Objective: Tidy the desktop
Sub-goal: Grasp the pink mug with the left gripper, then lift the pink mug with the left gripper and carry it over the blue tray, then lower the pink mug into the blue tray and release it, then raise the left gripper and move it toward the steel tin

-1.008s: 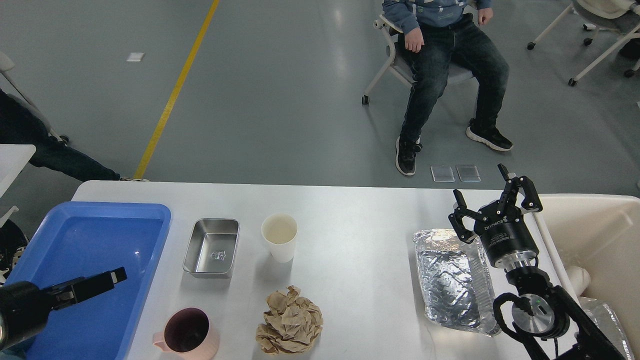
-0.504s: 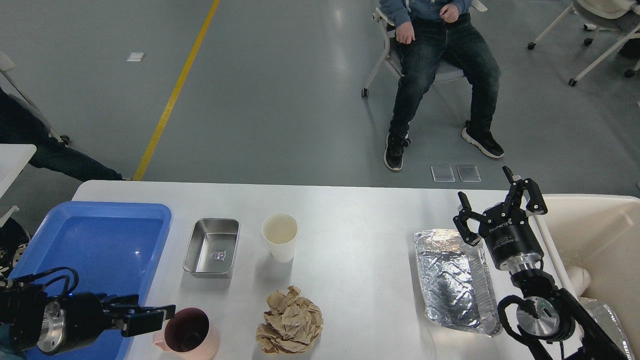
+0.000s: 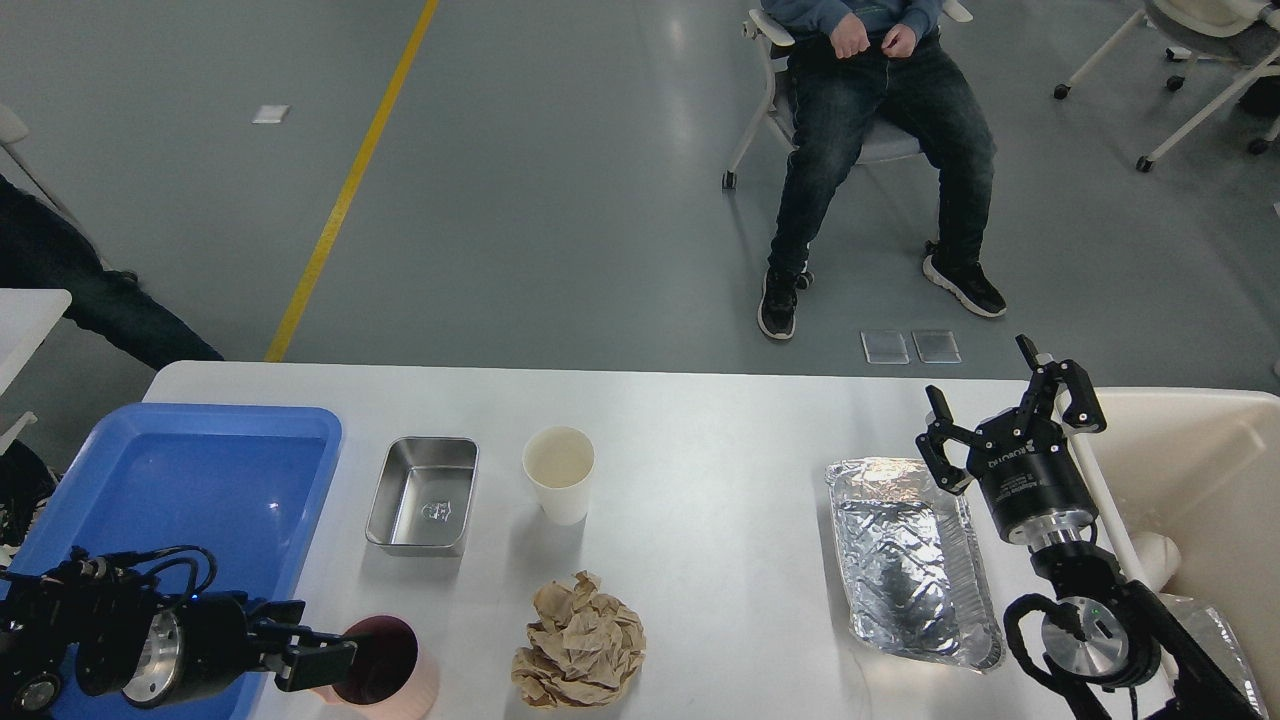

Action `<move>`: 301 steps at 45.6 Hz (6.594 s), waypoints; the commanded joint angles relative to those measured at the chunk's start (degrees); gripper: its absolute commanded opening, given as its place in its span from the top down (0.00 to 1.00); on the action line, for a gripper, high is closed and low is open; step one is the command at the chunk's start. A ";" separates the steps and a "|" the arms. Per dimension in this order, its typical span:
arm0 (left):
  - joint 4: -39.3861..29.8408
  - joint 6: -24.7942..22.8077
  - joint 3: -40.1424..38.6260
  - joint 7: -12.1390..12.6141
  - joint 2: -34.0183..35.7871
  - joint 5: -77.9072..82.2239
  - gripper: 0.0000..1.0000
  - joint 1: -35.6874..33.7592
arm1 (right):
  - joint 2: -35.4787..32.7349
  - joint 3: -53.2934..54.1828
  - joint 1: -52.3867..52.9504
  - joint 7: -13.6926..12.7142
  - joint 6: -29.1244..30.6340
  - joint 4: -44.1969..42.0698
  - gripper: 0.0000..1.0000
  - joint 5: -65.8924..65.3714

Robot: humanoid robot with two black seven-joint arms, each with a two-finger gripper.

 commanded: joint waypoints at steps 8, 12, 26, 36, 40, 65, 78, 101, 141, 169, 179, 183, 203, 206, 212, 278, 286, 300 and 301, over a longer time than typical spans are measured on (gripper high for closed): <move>0.48 -0.91 2.84 2.39 -1.39 3.59 0.53 -0.24 | -0.28 0.78 -0.16 0.09 0.00 0.09 0.00 0.08; 0.48 -1.52 2.93 3.54 -1.56 3.59 0.73 -0.42 | -0.28 0.78 -0.33 0.09 0.00 0.18 0.00 0.08; 0.48 -2.31 2.75 3.36 -1.65 3.85 1.00 -0.59 | -0.10 0.78 -0.24 0.09 0.09 0.18 0.00 0.00; -0.22 -4.77 2.14 2.57 -1.65 3.76 1.00 -2.88 | -0.01 0.78 -0.24 0.09 0.00 0.09 0.00 0.08; -0.48 -4.78 2.05 1.95 -1.65 3.68 1.00 -3.23 | 0.07 0.70 -0.24 0.09 0.00 0.09 0.00 0.08; -4.97 -15.49 -19.56 -2.18 9.59 -6.69 1.00 -3.94 | 0.16 0.43 -0.24 0.09 0.00 0.09 0.00 0.00; -4.97 -16.29 -21.77 -2.70 15.22 -10.30 1.00 -3.85 | 0.16 -0.01 0.02 0.09 0.09 -0.17 0.00 0.00; 2.33 -12.25 -20.71 -2.35 15.13 -10.21 1.00 3.88 | 0.07 -0.09 0.02 0.09 0.17 -0.17 0.00 0.00; 12.52 -2.14 -14.21 -2.00 10.92 -9.68 1.00 11.36 | -0.28 -0.10 0.20 0.09 0.17 -0.26 0.00 0.00; 12.61 -2.05 -13.24 -2.00 11.00 -8.80 0.21 11.18 | -0.28 -0.01 -0.24 0.09 0.26 -0.35 0.00 0.00; 12.44 -1.70 -13.33 -2.09 11.18 -8.98 0.08 10.92 | -0.01 -0.01 -0.07 0.09 0.44 -0.35 0.00 0.00; 12.08 -1.52 -13.68 -2.35 11.27 -9.15 0.05 10.92 | 0.07 -0.01 0.02 0.09 0.44 -0.35 0.00 0.00; 8.48 -2.22 -21.32 -2.62 17.07 -19.26 0.03 10.57 | 0.16 -0.18 0.37 -0.09 0.44 -0.26 0.00 0.00; 7.69 -2.40 -22.99 -2.62 17.07 -19.96 0.03 10.57 | 0.16 -0.27 0.46 -0.09 0.44 -0.26 0.00 0.00; 6.37 -2.58 -25.81 -2.53 17.33 -21.90 0.03 10.65 | 0.16 -0.36 0.46 -0.09 0.44 -0.26 0.00 0.00; -4.97 1.29 -38.82 -2.53 14.52 -22.25 0.03 12.24 | -0.19 -0.45 0.46 -0.18 0.44 -0.88 0.00 0.00; -3.65 1.29 -37.06 -1.91 13.56 -22.07 0.03 12.41 | -0.19 -0.45 0.20 -0.18 0.44 -0.88 0.00 0.00; -0.93 1.47 -34.42 -1.56 11.36 -21.46 0.03 12.32 | 0.07 -0.45 0.28 -0.18 0.44 -0.88 0.00 0.00; -0.66 1.47 -34.42 -1.56 11.27 -21.46 0.03 12.41 | 0.07 -0.45 0.28 -0.18 0.44 -0.88 0.00 0.00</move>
